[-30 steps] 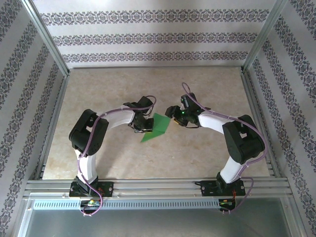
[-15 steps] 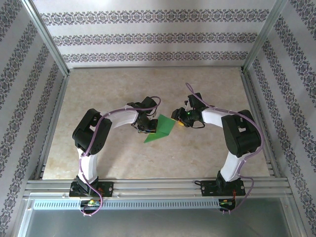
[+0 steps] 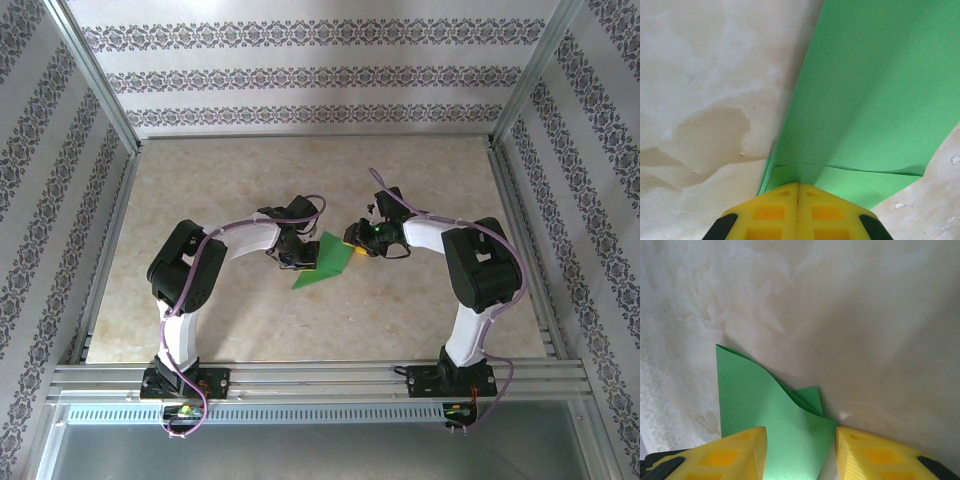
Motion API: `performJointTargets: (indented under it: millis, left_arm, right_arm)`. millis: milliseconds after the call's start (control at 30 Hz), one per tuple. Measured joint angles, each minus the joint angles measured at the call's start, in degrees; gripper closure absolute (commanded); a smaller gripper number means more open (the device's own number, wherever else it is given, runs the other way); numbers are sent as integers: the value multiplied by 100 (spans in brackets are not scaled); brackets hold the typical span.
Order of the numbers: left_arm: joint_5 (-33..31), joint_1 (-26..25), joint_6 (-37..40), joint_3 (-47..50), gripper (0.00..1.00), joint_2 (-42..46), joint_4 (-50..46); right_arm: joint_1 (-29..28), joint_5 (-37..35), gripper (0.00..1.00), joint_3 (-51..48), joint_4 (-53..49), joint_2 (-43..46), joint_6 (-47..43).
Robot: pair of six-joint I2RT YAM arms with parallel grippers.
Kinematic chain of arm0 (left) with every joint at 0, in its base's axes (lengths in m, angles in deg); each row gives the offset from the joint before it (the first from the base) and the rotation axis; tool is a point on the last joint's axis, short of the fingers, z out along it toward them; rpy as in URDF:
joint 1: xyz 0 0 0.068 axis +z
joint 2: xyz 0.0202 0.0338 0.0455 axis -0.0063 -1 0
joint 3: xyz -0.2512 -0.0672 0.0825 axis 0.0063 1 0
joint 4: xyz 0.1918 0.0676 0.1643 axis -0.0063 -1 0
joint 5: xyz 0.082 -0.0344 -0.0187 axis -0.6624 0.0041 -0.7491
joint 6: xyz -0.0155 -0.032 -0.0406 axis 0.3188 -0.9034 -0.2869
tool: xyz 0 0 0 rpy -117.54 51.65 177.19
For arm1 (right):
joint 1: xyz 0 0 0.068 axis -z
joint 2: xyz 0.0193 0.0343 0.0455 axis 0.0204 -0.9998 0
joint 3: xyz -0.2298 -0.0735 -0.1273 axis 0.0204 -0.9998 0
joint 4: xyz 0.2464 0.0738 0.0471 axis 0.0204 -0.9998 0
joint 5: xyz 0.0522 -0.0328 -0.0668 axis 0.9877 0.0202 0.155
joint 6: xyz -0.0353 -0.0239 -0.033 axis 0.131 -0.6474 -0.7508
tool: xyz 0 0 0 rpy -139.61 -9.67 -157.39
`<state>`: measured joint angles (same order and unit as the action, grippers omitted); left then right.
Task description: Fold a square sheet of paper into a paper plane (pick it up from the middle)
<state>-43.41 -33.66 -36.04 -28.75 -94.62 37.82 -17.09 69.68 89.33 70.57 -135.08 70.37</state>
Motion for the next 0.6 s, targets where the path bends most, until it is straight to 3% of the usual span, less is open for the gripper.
performJointTargets:
  millis: [600]
  left_arm:
    - [-15,0,0,-4,98,0,-4]
  right_arm:
    - [-264,785,63,-409,354,295,463]
